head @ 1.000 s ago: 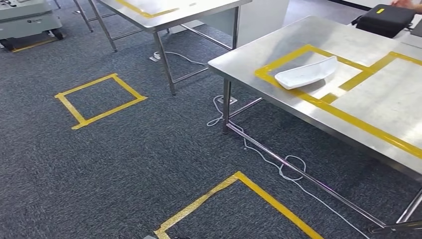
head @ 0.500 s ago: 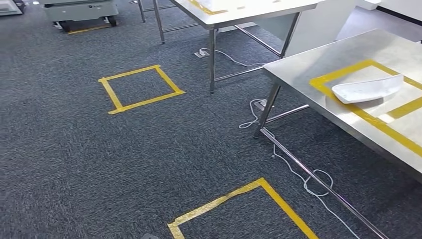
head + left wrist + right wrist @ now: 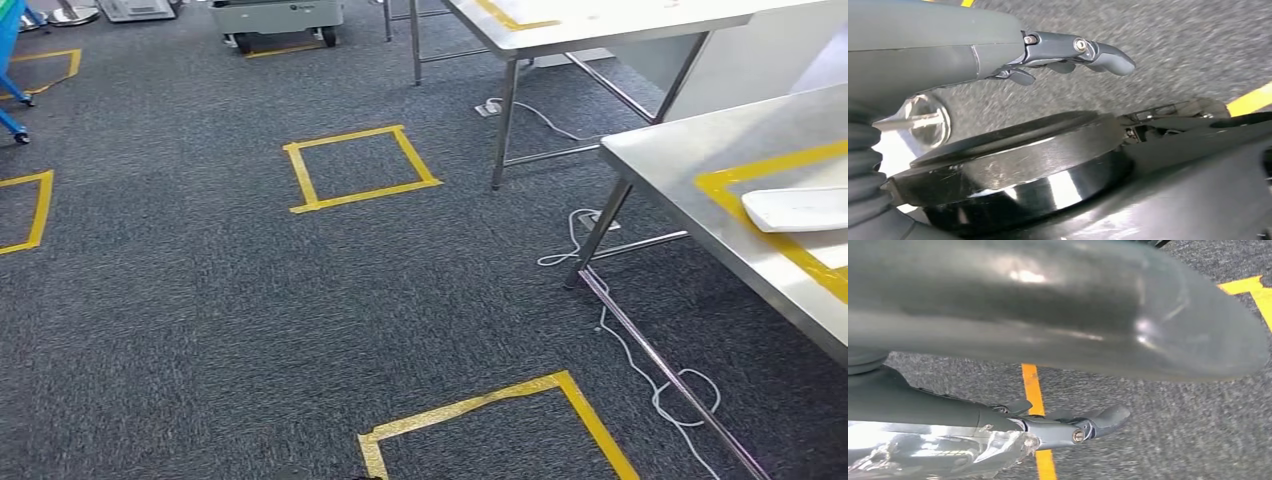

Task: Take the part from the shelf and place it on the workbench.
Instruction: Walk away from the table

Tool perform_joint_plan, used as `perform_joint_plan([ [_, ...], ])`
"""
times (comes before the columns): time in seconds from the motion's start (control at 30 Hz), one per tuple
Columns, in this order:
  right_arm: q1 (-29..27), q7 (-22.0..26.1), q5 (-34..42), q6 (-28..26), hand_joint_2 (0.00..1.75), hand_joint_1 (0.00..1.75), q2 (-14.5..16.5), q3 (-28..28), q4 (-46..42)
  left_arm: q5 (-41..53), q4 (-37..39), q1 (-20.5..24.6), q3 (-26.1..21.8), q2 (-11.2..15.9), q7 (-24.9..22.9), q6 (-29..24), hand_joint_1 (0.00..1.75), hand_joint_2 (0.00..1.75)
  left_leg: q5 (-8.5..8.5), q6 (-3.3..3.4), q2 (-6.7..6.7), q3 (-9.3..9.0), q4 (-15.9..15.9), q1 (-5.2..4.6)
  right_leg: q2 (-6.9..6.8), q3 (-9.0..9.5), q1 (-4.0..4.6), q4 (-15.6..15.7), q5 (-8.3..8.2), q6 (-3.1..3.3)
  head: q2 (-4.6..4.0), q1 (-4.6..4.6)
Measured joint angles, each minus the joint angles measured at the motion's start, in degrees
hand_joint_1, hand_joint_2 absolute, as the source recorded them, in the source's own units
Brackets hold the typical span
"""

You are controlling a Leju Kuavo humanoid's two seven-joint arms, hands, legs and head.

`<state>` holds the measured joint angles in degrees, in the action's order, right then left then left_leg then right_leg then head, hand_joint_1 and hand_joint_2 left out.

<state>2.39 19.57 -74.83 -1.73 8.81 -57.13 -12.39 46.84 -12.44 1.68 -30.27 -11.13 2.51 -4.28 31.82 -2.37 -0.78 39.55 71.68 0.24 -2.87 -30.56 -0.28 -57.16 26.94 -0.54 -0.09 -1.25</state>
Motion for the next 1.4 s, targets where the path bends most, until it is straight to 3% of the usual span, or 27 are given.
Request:
perform_joint_plan([
  [0.03,0.13,-0.01,-0.01,-0.08,0.00,0.00,0.11,0.00,0.00,0.01,0.00,-0.13,-0.08,0.05,0.02,0.02,0.00,0.00,-1.74,0.06,0.51,-1.63,-2.78,0.00,-0.72,0.06,0.01,0.00,0.04,-0.05,0.00,0.00],
  [0.1,0.35,-0.01,-0.01,-0.26,0.00,0.00,0.32,0.00,0.00,0.05,0.00,-0.24,-0.16,0.16,0.14,0.07,0.00,0.00,-5.14,0.26,3.48,-6.01,-10.75,-0.20,-2.06,0.23,0.27,-0.15,0.26,-0.37,0.00,-0.09],
  [0.17,0.40,-0.02,-0.02,-0.43,0.00,0.00,0.42,0.00,0.00,0.11,0.00,-0.14,-0.22,0.25,0.37,0.10,0.00,0.00,-6.22,0.90,5.48,-8.10,-15.15,-0.46,-3.37,0.37,0.68,-0.31,0.55,-0.89,0.00,-0.03],
  [0.23,0.51,-0.03,-0.02,-0.50,0.00,0.00,0.45,0.00,0.00,0.16,0.00,-0.23,-0.32,0.31,0.52,0.11,0.00,0.00,-6.22,1.74,4.36,-7.97,-15.54,-0.58,-4.76,0.65,0.75,-0.24,0.75,-1.38,0.00,0.14],
  [0.27,0.63,-0.02,-0.01,-0.50,0.00,0.00,0.46,0.00,0.00,0.18,0.00,-0.38,-0.38,0.33,0.55,0.11,0.00,0.00,-6.30,2.07,3.64,-7.94,-15.61,-0.53,-4.66,0.73,0.63,-0.41,1.07,-1.69,0.00,0.20],
  [0.33,0.78,0.01,0.00,-0.51,0.00,0.00,0.50,0.00,0.01,0.24,0.00,-0.52,-0.45,0.35,0.60,0.11,0.00,0.00,-6.58,2.77,2.24,-7.94,-15.76,-0.30,-1.94,-0.37,0.31,-3.43,3.26,-2.25,0.00,0.43],
  [0.4,0.63,0.01,0.01,-0.53,0.00,0.00,0.55,0.00,0.02,0.40,0.00,-0.45,-0.46,0.36,0.70,0.11,0.00,0.00,-6.73,3.20,0.75,-7.80,-15.76,-0.23,1.59,-3.85,0.13,-11.07,7.09,-2.53,0.00,0.77],
  [0.47,0.38,-0.02,0.02,-0.55,0.00,0.00,0.57,0.00,0.04,0.57,0.00,-0.43,-0.49,0.37,0.78,0.13,0.00,0.00,-6.80,3.33,-0.99,-7.71,-15.73,-0.28,2.61,-6.91,0.12,-16.97,8.78,-2.54,0.00,0.87],
  [0.5,0.32,-0.03,0.02,-0.57,0.00,0.00,0.58,0.00,0.04,0.63,0.00,-0.47,-0.51,0.38,0.78,0.13,0.00,0.00,-6.83,3.31,-1.88,-7.73,-15.71,-0.29,2.76,-7.10,0.11,-16.88,7.94,-2.47,0.00,0.88],
  [0.53,0.33,-0.03,0.02,-0.59,0.00,0.00,0.58,0.00,0.04,0.68,0.00,-0.52,-0.54,0.39,0.79,0.13,0.00,0.00,-6.87,3.25,-2.76,-7.78,-15.68,-0.27,2.99,-6.08,0.05,-14.31,6.02,-2.38,0.00,0.87],
  [0.57,0.38,-0.03,0.02,-0.61,0.00,0.00,0.58,0.00,0.04,0.72,0.00,-0.54,-0.56,0.39,0.79,0.14,0.00,0.00,-6.91,3.13,-3.62,-7.85,-15.66,-0.24,3.69,-4.32,-0.09,-10.31,3.68,-2.32,0.00,0.89],
  [0.63,0.46,-0.03,0.02,-0.64,0.00,0.00,0.59,0.00,0.07,0.79,0.00,-0.45,-0.64,0.40,0.79,0.15,0.00,0.00,-7.01,2.64,-5.09,-7.72,-15.54,-0.27,6.37,-1.12,-0.49,-3.17,0.95,-2.22,0.00,0.85],
  [0.7,0.51,-0.03,0.02,-0.67,0.00,0.00,0.61,-0.01,0.09,0.81,0.00,-0.45,-0.84,0.43,0.79,0.15,0.00,0.00,-7.30,1.84,-6.26,-7.25,-15.52,-0.12,7.72,-0.15,-0.50,-1.02,0.78,-1.87,0.00,0.81],
  [0.73,0.54,-0.03,0.02,-0.68,0.00,0.00,0.61,-0.01,0.09,0.86,0.01,-0.54,-0.96,0.44,0.79,0.15,0.00,0.00,-7.50,1.41,-6.84,-6.98,-15.59,0.06,7.18,-0.14,-0.37,-0.95,0.63,-1.54,0.00,0.79],
  [0.8,0.58,-0.02,0.02,-0.69,0.00,0.00,0.67,-0.02,0.09,0.94,0.02,-0.72,-1.14,0.45,0.79,0.15,0.00,0.00,-7.01,0.84,-5.68,-6.35,-14.91,0.19,5.88,-0.08,-0.26,-0.65,0.24,-0.71,0.00,0.68],
  [0.83,0.56,-0.01,0.02,-0.69,0.00,0.00,0.70,-0.02,0.09,0.98,0.02,-0.69,-1.18,0.45,0.79,0.15,0.00,0.00,-5.85,0.65,-4.16,-5.46,-13.22,0.10,5.10,-0.06,-0.25,-0.43,0.09,-0.33,0.00,0.51],
  [0.9,0.39,0.00,0.02,-0.70,0.00,0.00,0.74,-0.02,0.09,0.98,0.02,-0.48,-1.22,0.46,0.79,0.15,0.00,0.00,-2.15,0.38,-1.01,-2.21,-6.56,-0.05,3.33,-0.11,-0.08,-0.26,0.04,0.16,0.00,0.21],
  [0.97,0.25,-0.02,0.02,-0.70,0.00,0.00,0.74,-0.02,0.09,0.98,0.02,-0.43,-1.27,0.47,0.79,0.15,0.00,0.00,0.16,0.17,-0.17,0.83,-0.17,-0.03,1.37,-0.18,0.11,-0.27,0.11,0.29,0.00,0.18],
  [1.0,0.28,-0.03,0.02,-0.70,0.00,0.00,0.74,-0.02,0.09,0.98,0.02,-0.50,-1.29,0.49,0.79,0.15,0.00,0.00,-0.19,0.15,-0.04,1.07,0.48,-0.03,0.48,-0.19,0.15,-0.27,0.15,0.30,0.00,0.17],
  [1.07,0.45,-0.03,0.02,-0.70,0.00,0.00,0.74,-0.02,0.09,0.98,0.02,-0.62,-1.31,0.55,0.79,0.15,0.00,0.00,-3.43,0.24,0.81,-1.77,-4.53,-0.05,-1.01,-0.09,0.16,-0.27,0.22,0.19,0.00,0.16],
  [1.13,0.52,-0.03,0.02,-0.70,0.00,0.00,0.75,-0.02,0.09,0.98,0.02,-0.47,-1.32,0.55,0.79,0.15,0.00,0.00,-6.14,0.55,3.63,-5.92,-11.94,-0.25,-2.24,-0.01,0.45,-0.39,0.50,-0.20,0.00,0.09],
  [1.2,0.53,-0.03,0.01,-0.70,0.00,0.00,0.76,-0.02,0.09,1.02,0.02,-0.31,-1.32,0.51,0.80,0.21,0.00,0.00,-6.60,1.15,4.99,-7.53,-15.22,-0.54,-3.46,0.24,0.81,-0.48,0.82,-0.74,0.00,0.22],
  [1.23,0.58,-0.04,0.00,-0.70,0.00,0.00,0.76,-0.02,0.09,1.05,0.03,-0.33,-1.33,0.51,0.80,0.28,0.00,0.00,-6.58,1.56,4.29,-7.41,-15.42,-0.64,-4.12,0.41,0.85,-0.45,0.90,-0.99,0.00,0.29],
  [1.27,0.70,-0.04,-0.02,-0.70,0.00,0.00,0.76,-0.02,0.09,1.09,0.03,-0.44,-1.34,0.51,0.80,0.38,0.00,0.00,-6.67,1.91,3.62,-7.37,-15.50,-0.60,-4.31,0.60,0.75,-0.44,1.03,-1.32,0.00,0.37],
  [1.3,0.81,-0.04,-0.03,-0.70,0.00,0.00,0.76,-0.02,0.09,1.13,0.04,-0.54,-1.35,0.51,0.80,0.47,0.00,0.00,-6.79,2.26,3.00,-7.36,-15.57,-0.51,-3.45,0.53,0.60,-0.86,1.47,-1.67,0.00,0.45],
  [1.33,0.86,-0.04,-0.04,-0.72,0.00,0.00,0.76,-0.02,0.09,1.16,0.04,-0.58,-1.37,0.52,0.79,0.55,0.00,0.00,-6.94,2.61,2.37,-7.38,-15.65,-0.39,-1.93,-0.01,0.45,-2.28,2.48,-1.97,0.00,0.55],
  [1.4,0.73,-0.04,-0.05,-0.74,0.00,0.00,0.76,-0.02,0.09,1.25,0.04,-0.46,-1.37,0.48,0.79,0.67,0.00,0.00,-7.14,3.10,0.99,-7.33,-15.70,-0.23,1.54,-2.88,0.26,-8.91,6.06,-2.34,0.00,0.86],
])
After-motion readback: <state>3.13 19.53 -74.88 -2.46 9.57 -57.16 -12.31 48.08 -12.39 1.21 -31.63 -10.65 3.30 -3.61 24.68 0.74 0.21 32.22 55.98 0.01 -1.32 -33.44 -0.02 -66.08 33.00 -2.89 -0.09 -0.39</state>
